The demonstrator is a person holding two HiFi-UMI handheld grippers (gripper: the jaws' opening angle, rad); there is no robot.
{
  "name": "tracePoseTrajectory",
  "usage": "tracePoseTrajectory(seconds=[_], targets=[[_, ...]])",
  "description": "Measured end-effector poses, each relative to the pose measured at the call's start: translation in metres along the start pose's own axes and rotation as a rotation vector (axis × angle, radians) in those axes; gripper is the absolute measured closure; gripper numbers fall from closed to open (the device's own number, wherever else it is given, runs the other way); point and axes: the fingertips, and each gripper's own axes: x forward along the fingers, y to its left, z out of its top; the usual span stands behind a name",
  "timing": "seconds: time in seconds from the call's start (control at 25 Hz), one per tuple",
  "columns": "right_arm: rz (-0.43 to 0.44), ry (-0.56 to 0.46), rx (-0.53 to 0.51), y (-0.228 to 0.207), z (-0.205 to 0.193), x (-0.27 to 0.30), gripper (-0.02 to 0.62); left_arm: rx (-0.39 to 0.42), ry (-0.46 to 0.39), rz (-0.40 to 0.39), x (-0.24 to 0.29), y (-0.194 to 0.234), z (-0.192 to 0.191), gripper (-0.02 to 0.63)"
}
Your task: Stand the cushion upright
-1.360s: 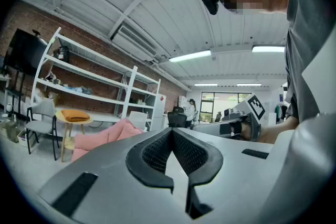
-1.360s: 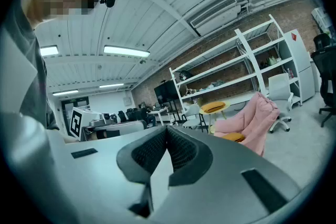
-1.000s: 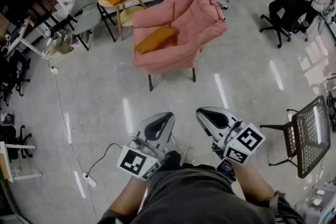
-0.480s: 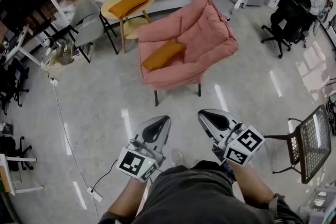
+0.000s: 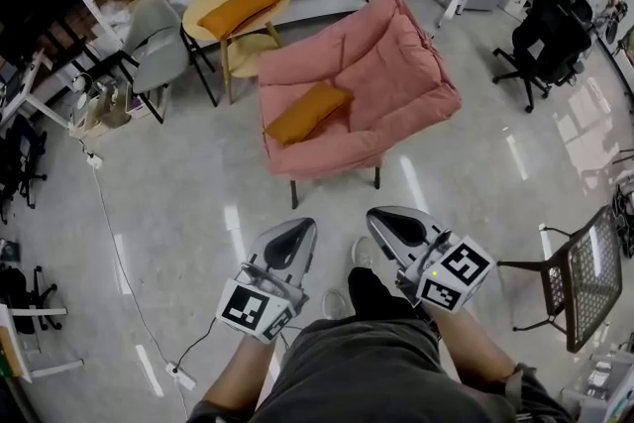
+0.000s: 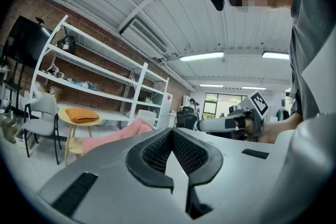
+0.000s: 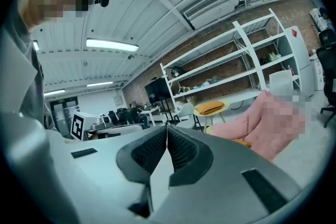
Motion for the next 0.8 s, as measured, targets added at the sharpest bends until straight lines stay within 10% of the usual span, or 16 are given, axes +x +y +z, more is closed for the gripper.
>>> tracePoseTrajectory(seconds=[0.8], targets=[[0.091,0.084,0.061,-0.243,0.035,0.135,0.58,-0.02,0.104,0.131,0.223,0.164,-0.012,0.594]])
